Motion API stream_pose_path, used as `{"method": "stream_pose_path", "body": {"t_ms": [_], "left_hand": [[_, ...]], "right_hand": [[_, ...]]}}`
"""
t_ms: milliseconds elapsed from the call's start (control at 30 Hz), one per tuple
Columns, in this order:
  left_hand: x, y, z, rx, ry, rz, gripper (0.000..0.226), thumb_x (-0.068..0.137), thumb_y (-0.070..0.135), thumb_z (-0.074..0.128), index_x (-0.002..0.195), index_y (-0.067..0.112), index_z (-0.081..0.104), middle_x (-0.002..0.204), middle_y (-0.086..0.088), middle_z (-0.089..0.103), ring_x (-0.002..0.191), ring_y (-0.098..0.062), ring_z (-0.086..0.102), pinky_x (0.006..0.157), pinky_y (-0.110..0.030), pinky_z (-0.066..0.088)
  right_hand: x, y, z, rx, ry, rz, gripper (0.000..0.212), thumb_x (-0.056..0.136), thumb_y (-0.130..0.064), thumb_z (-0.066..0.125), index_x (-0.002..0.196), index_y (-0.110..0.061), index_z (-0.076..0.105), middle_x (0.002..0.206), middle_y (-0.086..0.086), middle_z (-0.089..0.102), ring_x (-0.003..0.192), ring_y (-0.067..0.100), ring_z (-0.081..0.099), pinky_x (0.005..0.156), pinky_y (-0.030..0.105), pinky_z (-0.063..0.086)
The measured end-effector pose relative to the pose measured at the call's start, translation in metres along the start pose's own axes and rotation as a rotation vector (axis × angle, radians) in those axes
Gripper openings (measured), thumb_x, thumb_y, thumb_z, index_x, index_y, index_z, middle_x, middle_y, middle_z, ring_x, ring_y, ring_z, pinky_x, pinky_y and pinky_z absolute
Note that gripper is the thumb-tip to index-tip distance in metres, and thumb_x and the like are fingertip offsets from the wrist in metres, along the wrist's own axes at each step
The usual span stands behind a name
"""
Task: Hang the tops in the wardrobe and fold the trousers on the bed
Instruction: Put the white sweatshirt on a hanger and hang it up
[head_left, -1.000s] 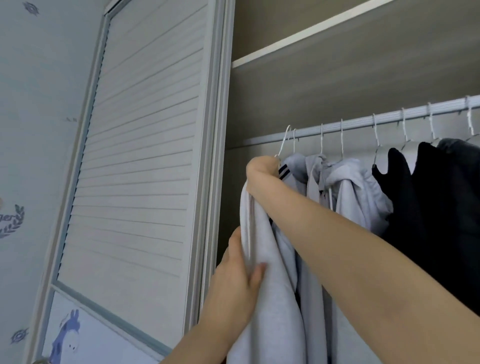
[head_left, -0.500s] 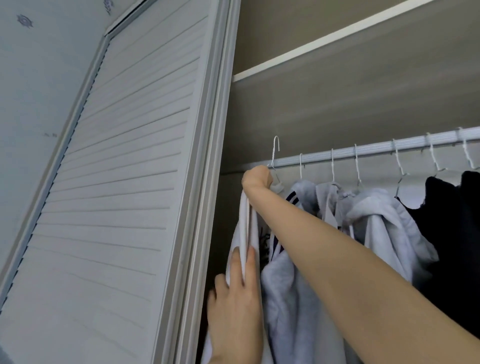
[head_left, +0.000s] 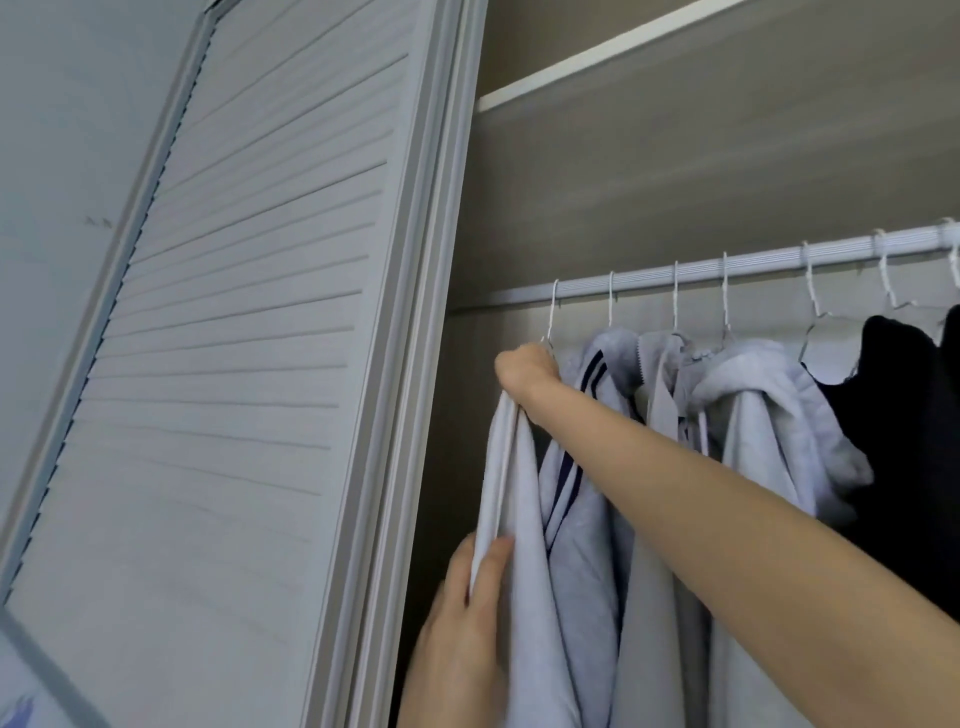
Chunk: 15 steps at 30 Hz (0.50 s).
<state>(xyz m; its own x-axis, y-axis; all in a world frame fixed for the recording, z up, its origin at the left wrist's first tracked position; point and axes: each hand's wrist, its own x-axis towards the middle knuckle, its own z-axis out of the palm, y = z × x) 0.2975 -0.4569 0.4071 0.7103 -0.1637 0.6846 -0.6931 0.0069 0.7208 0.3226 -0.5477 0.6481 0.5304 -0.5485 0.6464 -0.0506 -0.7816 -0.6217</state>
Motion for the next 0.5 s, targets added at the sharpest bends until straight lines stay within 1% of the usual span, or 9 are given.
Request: {"method": "stream_pose_path", "body": {"t_ms": [67,100,167,200,267,300,333,400,500], "left_hand": [[-0.011,0.009,-0.003,0.094,-0.079,-0.044,0.027,0.094,0.068,0.023,0.120,0.075,0.025,0.144,0.018,0.030,0.121,-0.007,0.041,0.094,-0.026,0.036],[-0.010,0.008,-0.003,0.135,-0.103,0.065,0.043,0.087,0.075,0.004,0.128,0.074,0.018,0.150,0.017,0.023,0.122,-0.008,0.041,0.091,-0.023,0.034],[-0.016,-0.002,-0.006,0.128,-0.040,0.089,0.086,0.064,0.080,-0.030,0.142,0.061,-0.002,0.156,0.020,0.000,0.128,-0.011,0.040,0.089,-0.021,0.035],[-0.025,-0.002,-0.008,0.139,-0.032,0.052,0.086,0.066,0.084,-0.026,0.144,0.060,0.001,0.156,0.017,0.010,0.124,-0.012,0.046,0.089,-0.024,0.038],[-0.039,0.007,-0.011,0.436,-0.048,0.178,0.048,0.089,0.078,0.013,0.135,0.064,0.020,0.132,0.017,0.048,0.106,-0.009,0.056,0.085,-0.034,0.044],[-0.043,0.010,-0.014,0.494,-0.054,0.205,0.036,0.094,0.069,0.024,0.129,0.063,0.026,0.119,0.020,0.055,0.098,-0.006,0.057,0.080,-0.033,0.045],[-0.047,0.014,-0.014,0.569,-0.074,0.234,0.031,0.096,0.063,0.025,0.126,0.059,0.030,0.114,0.020,0.056,0.092,-0.004,0.057,0.073,-0.031,0.045],[-0.055,0.016,-0.011,0.557,-0.072,0.287,0.043,0.094,0.064,0.020,0.132,0.045,0.030,0.131,0.013,0.044,0.093,-0.006,0.056,0.067,-0.028,0.049],[-0.062,0.021,-0.008,0.638,-0.048,0.241,0.078,0.085,0.076,0.038,0.145,0.029,0.020,0.140,0.006,0.020,0.106,-0.012,0.052,0.070,-0.028,0.055]], "right_hand": [[-0.013,0.007,-0.006,-0.067,-0.004,-0.089,0.047,0.098,-0.032,0.037,0.130,0.001,0.046,0.121,0.015,0.058,0.100,0.028,0.056,0.074,0.031,0.041],[-0.024,0.013,-0.009,-0.105,-0.001,-0.156,0.055,0.100,-0.042,0.031,0.131,0.000,0.044,0.120,0.015,0.059,0.099,0.027,0.056,0.074,0.031,0.039],[-0.055,0.031,-0.015,-0.213,-0.014,-0.302,0.065,0.098,-0.056,0.023,0.131,-0.004,0.041,0.114,0.012,0.060,0.096,0.025,0.057,0.074,0.033,0.039],[-0.073,0.043,-0.019,-0.338,0.006,-0.400,0.064,0.097,-0.058,0.023,0.130,-0.006,0.042,0.111,0.010,0.061,0.095,0.025,0.059,0.075,0.035,0.041],[-0.100,0.068,-0.026,-0.701,0.110,-0.586,0.060,0.097,-0.056,0.025,0.125,-0.008,0.047,0.105,0.009,0.065,0.094,0.028,0.063,0.093,0.048,0.041],[-0.111,0.083,-0.029,-0.855,0.167,-0.683,0.056,0.097,-0.051,0.027,0.120,-0.007,0.052,0.097,0.010,0.067,0.088,0.029,0.065,0.102,0.055,0.035],[-0.122,0.095,-0.032,-0.958,0.206,-0.764,0.049,0.094,-0.044,0.032,0.108,-0.006,0.059,0.084,0.010,0.066,0.076,0.030,0.065,0.105,0.059,0.032],[-0.142,0.119,-0.040,-1.057,0.254,-0.931,0.031,0.085,-0.023,0.038,0.086,-0.004,0.063,0.061,0.009,0.056,0.056,0.030,0.058,0.102,0.066,0.033],[-0.162,0.149,-0.054,-1.153,0.125,-1.054,0.028,0.076,-0.014,0.037,0.092,-0.005,0.058,0.054,0.004,0.049,0.060,0.031,0.054,0.105,0.072,0.020]]}}
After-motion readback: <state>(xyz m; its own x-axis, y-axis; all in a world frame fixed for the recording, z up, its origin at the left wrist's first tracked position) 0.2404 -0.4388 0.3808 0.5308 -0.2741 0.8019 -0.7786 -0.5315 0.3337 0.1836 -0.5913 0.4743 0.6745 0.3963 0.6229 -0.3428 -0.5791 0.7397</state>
